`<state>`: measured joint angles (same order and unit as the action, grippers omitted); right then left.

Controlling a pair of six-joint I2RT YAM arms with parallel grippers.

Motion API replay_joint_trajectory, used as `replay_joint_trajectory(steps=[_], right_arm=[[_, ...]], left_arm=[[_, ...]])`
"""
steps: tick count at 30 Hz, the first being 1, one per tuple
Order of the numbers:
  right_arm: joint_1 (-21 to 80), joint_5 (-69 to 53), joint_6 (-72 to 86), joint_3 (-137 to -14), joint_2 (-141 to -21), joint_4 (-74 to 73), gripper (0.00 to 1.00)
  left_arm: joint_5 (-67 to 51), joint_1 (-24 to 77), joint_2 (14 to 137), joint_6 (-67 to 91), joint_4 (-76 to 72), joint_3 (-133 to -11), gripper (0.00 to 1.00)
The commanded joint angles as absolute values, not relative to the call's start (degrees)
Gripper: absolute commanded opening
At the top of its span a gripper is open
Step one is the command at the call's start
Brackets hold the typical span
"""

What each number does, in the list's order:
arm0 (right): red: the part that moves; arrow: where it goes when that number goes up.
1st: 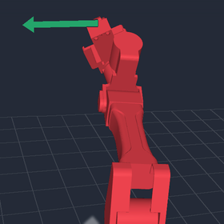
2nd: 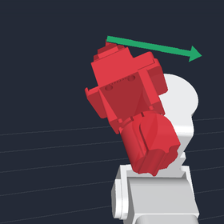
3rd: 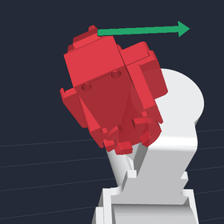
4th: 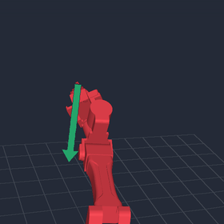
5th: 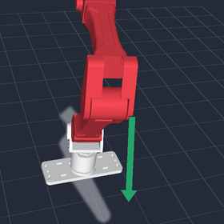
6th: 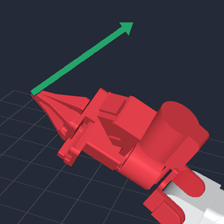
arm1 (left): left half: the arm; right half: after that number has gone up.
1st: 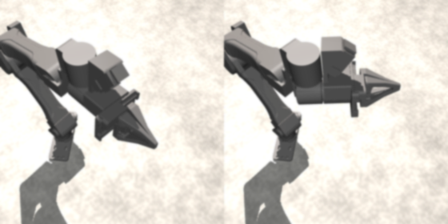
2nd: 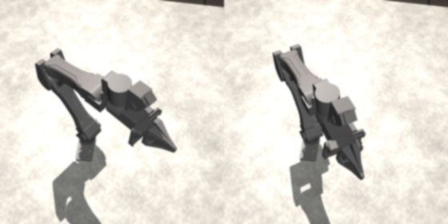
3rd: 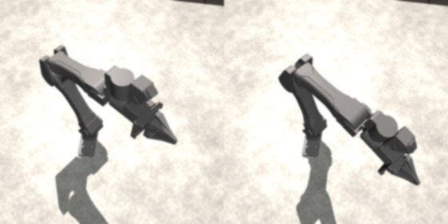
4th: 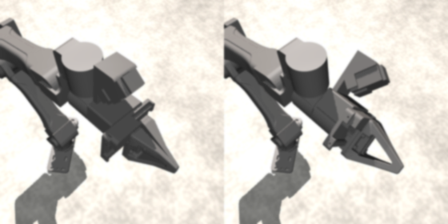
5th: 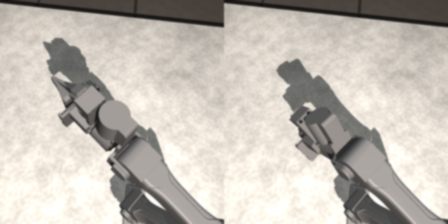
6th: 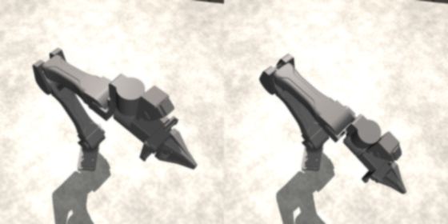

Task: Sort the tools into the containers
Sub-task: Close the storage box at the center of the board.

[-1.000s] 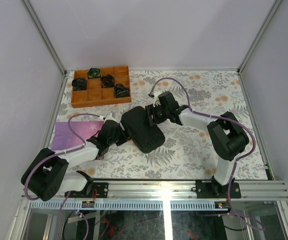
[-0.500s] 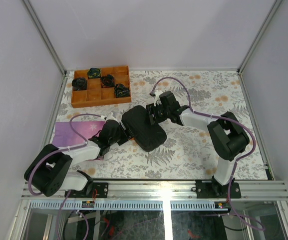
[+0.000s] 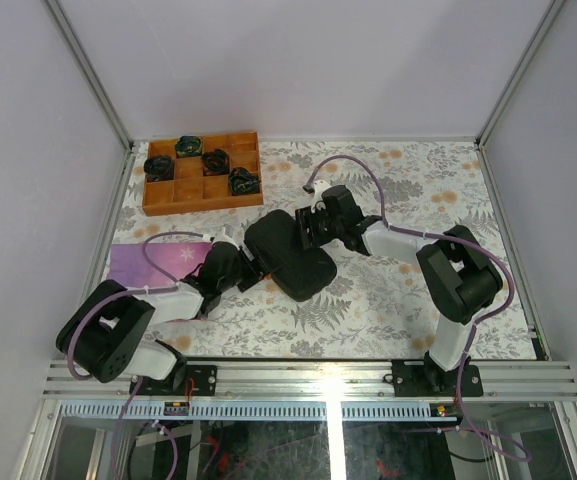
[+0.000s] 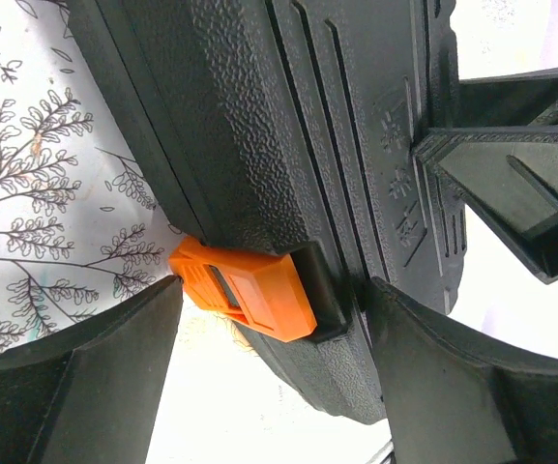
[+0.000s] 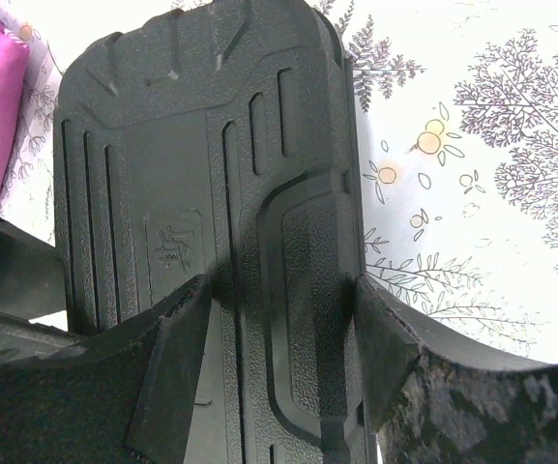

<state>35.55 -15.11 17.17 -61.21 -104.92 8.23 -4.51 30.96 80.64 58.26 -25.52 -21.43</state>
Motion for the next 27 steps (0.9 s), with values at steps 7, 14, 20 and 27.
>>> replay_joint_trajectory(steps=[7,14,20,27], right_arm=[[41.62,-25.3,21.68,-54.02,-109.23,-6.89,0.62],[42.91,-26.22,23.75,-52.49,-109.3,-5.42,0.62],[42.97,-15.14,25.15,-51.82,-103.0,-7.55,0.65],[42.92,1.26,24.61,-54.95,-88.67,-9.63,0.85]], left_arm=[[-1.58,30.19,86.55,57.97,-24.77,-19.93,0.7],[-3.01,29.29,86.95,59.19,-26.8,-19.76,0.69],[-2.12,28.92,82.06,56.96,-21.18,-20.99,0.75],[4.86,28.83,67.48,50.27,-1.87,-26.96,0.99]])
